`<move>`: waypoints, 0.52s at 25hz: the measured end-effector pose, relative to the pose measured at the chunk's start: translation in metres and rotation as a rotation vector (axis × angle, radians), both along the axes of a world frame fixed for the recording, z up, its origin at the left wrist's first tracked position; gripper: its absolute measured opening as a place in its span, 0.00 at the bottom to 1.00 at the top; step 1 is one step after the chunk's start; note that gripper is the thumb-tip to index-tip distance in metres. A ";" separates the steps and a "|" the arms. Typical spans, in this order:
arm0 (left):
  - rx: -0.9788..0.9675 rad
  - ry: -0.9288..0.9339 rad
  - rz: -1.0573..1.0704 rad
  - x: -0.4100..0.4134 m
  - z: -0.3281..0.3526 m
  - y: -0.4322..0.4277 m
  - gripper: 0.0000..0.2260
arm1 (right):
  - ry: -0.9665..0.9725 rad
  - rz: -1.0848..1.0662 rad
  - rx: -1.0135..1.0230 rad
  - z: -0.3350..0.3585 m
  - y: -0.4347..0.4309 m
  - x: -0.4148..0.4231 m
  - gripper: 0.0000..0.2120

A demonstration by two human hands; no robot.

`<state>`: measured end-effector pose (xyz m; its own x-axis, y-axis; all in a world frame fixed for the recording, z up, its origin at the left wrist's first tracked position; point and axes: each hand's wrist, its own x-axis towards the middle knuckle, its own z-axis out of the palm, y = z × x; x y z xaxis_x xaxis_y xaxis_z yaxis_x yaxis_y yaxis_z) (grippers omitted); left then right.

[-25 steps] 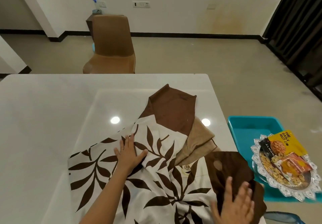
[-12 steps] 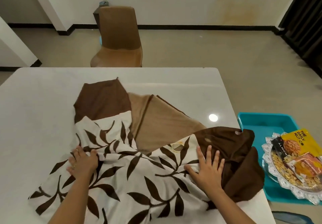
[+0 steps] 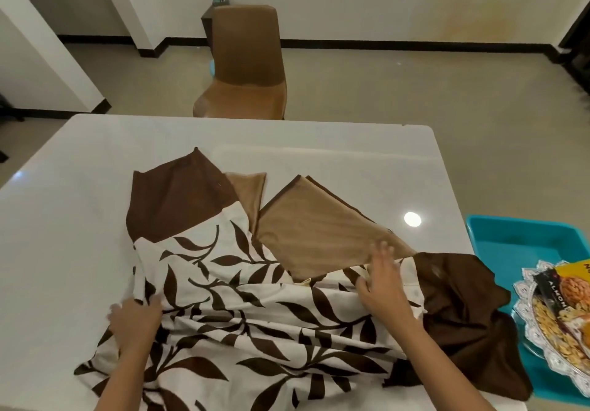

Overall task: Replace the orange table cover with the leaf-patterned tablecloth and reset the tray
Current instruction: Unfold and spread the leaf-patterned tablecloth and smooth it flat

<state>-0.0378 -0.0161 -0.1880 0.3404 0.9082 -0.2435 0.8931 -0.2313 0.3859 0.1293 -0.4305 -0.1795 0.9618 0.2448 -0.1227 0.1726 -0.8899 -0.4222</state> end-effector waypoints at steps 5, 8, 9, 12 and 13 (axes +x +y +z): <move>-0.013 -0.245 0.019 0.026 0.004 -0.024 0.17 | 0.101 0.607 -0.196 -0.008 0.036 0.021 0.31; 0.036 -0.454 0.100 0.059 0.031 -0.027 0.14 | -0.087 0.523 -0.006 0.012 0.042 0.018 0.16; 0.028 -0.549 0.114 0.079 0.045 -0.027 0.14 | -0.091 0.383 0.114 0.023 0.042 0.027 0.11; -0.087 -0.728 -0.031 0.151 0.094 -0.029 0.16 | -0.084 -0.169 0.492 0.064 0.026 0.099 0.03; -0.184 -0.790 -0.188 0.173 0.111 -0.031 0.18 | -0.073 -0.368 0.640 0.081 0.013 0.130 0.03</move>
<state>0.1350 -0.0472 -0.0769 0.6156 0.7880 -0.0079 0.2958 -0.2218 0.9291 0.2597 -0.4176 -0.0990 0.9957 -0.0927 0.0032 -0.0418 -0.4797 -0.8764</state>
